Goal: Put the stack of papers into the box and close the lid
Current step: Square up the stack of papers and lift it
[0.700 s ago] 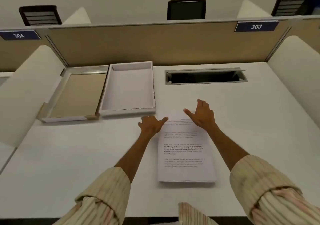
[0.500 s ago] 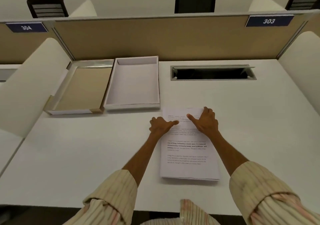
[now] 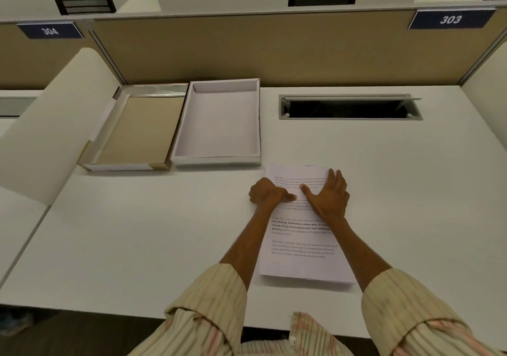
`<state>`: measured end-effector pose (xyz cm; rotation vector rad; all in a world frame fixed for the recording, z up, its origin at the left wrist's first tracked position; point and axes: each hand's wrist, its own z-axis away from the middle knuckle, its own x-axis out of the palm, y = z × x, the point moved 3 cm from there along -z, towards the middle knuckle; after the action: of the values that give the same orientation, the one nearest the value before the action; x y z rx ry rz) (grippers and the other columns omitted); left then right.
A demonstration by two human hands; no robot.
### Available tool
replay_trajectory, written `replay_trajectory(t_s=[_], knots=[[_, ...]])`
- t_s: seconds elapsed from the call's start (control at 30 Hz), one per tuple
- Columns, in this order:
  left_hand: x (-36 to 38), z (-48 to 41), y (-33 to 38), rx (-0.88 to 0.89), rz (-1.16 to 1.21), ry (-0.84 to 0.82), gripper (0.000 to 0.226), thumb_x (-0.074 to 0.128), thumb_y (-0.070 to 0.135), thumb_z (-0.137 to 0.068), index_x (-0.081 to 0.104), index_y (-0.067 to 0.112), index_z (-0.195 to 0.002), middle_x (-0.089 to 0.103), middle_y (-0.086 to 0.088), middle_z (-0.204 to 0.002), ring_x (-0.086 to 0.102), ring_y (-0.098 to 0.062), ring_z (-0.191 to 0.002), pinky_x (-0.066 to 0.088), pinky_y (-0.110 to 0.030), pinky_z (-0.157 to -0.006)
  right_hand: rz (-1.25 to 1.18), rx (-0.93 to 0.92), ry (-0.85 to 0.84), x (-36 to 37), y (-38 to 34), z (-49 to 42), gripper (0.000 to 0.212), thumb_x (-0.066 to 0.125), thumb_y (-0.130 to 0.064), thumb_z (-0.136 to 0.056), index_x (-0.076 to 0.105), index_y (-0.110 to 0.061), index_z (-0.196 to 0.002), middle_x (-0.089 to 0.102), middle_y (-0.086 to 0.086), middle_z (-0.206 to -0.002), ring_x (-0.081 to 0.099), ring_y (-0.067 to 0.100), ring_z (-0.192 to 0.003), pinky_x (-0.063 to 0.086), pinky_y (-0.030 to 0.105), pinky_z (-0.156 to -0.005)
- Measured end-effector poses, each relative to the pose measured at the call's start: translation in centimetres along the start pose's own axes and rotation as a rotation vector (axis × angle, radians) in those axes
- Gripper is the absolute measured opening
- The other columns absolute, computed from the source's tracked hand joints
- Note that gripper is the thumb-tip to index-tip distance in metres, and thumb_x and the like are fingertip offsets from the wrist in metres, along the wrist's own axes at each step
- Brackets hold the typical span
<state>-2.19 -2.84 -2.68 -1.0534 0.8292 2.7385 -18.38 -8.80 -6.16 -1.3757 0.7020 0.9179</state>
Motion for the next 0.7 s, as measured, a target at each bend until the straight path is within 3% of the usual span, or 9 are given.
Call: replay_trajectory(t_s=[0.23,0.4,0.57,0.7], knots=[[0.2,-0.3,-0.9,-0.071,-0.011,0.043,0.099,0.087,0.055,-0.058,0.045,0.005,-0.133,0.044,-0.017,-0.142,0.038,-0.031,-0.136,0.035,-0.039,-0.11,-0.001,-0.005,0.023,0.3,0.3,0.0,0.098,0.057,-0.066,-0.079,0.022,-0.009,-0.15,0.021,0.016,-0.159,0.022,0.033,-0.146,0.026,0.053,-0.113],[0.9,-0.3,-0.8,0.003,0.183,0.009,0.094,0.092,0.038,-0.058,0.045,-0.002,-0.13,0.056,-0.016,-0.134,0.054,-0.033,-0.127,0.05,-0.043,-0.103,-0.027,-0.003,0.025,0.6,0.4,-0.1,0.098,0.058,-0.066,-0.078,0.022,-0.009,-0.15,0.021,0.016,-0.159,0.022,0.033,-0.146,0.026,0.053,-0.113],[0.7,-1.0,-2.1,0.005,0.328,-0.089,0.084,0.095,0.036,-0.052,0.06,0.0,-0.119,0.07,-0.015,-0.119,0.07,-0.031,-0.106,0.059,-0.037,-0.087,-0.154,0.009,-0.023,0.2,1.0,-0.4,0.1,0.066,-0.062,-0.076,0.022,-0.011,-0.15,0.02,0.013,-0.16,0.021,0.032,-0.147,0.025,0.052,-0.115],[1.1,-0.7,-2.4,0.033,0.471,-0.138,0.081,0.097,0.03,-0.049,0.061,0.003,-0.117,0.073,-0.015,-0.112,0.074,-0.032,-0.095,0.062,-0.047,-0.083,-0.324,0.1,0.004,-0.5,1.7,-0.9,0.1,0.075,-0.052,-0.073,0.024,-0.009,-0.148,0.03,0.015,-0.152,0.032,0.033,-0.141,0.034,0.049,-0.114]])
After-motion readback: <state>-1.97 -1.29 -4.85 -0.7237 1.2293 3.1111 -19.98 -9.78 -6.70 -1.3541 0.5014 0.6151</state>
